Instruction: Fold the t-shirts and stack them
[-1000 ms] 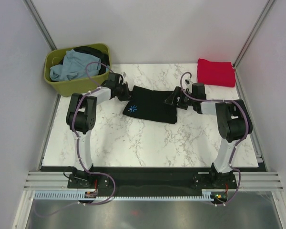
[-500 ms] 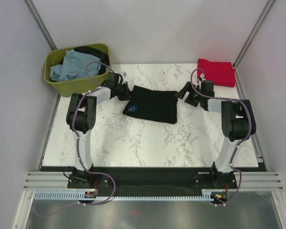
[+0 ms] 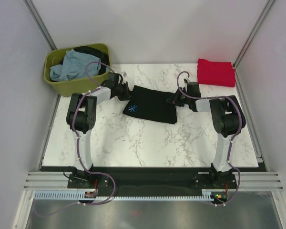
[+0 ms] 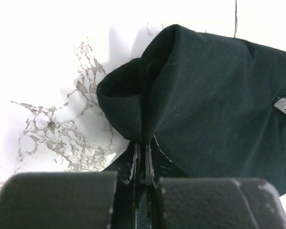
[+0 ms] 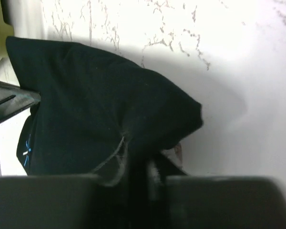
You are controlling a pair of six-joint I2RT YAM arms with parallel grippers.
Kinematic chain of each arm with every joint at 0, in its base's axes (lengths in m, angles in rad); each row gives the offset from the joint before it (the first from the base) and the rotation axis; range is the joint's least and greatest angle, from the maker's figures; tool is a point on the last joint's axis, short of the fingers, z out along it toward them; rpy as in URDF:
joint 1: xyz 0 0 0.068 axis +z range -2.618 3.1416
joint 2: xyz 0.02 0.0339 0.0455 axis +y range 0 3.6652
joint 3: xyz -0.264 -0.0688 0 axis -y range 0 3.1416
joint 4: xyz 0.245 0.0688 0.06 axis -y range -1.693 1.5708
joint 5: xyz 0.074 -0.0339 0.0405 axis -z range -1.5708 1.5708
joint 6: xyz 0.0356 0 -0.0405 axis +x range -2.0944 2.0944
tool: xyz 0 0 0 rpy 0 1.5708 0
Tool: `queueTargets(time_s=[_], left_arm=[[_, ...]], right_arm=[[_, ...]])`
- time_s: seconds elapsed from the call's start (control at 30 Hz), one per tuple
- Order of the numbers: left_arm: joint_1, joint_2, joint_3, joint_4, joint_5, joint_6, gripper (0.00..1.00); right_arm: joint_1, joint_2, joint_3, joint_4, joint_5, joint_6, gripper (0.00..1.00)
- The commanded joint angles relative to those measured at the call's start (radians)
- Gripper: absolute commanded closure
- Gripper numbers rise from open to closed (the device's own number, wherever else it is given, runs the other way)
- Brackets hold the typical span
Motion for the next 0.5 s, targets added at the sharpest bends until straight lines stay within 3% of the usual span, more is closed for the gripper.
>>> queueTargets(time_s=[0.0,0.03,0.2,0.27,0.3,0.33,0.4,0.47], left_arm=[[-0.004,0.054,0.003,-0.038,-0.027,0.054,0.98],[-0.004,0.056,0.004,-0.041,-0.027,0.053,0.98],[-0.003,0.015,-0.039,-0.036,0.005,0.018,0.98],[-0.003,-0.025,-0.081,-0.039,-0.005,-0.013,0.84],[-0.01,-0.077,-0.095,-0.053,-0.014,-0.042,0.72],[-0.022,-0.122,-0.112,-0.064,-0.019,-0.044,0.52],[-0.073,-0.256,-0.154,-0.116,-0.112,-0.053,0.4],[-0.105,-0.337,-0.174,-0.191,-0.183,-0.056,0.38]], right_arm=[[-0.006,0.062,-0.042,-0.131,0.033,-0.003,0.92],[-0.014,0.056,-0.042,-0.127,0.031,-0.011,1.0],[-0.057,-0.034,0.012,-0.224,0.008,-0.11,1.0],[-0.07,-0.065,0.076,-0.297,0.057,-0.166,1.0],[-0.077,-0.093,0.102,-0.351,0.083,-0.227,1.0],[-0.084,-0.104,0.146,-0.427,0.103,-0.253,1.0],[-0.095,-0.13,0.188,-0.515,0.135,-0.325,1.0],[-0.107,-0.142,0.234,-0.552,0.151,-0.358,1.0]])
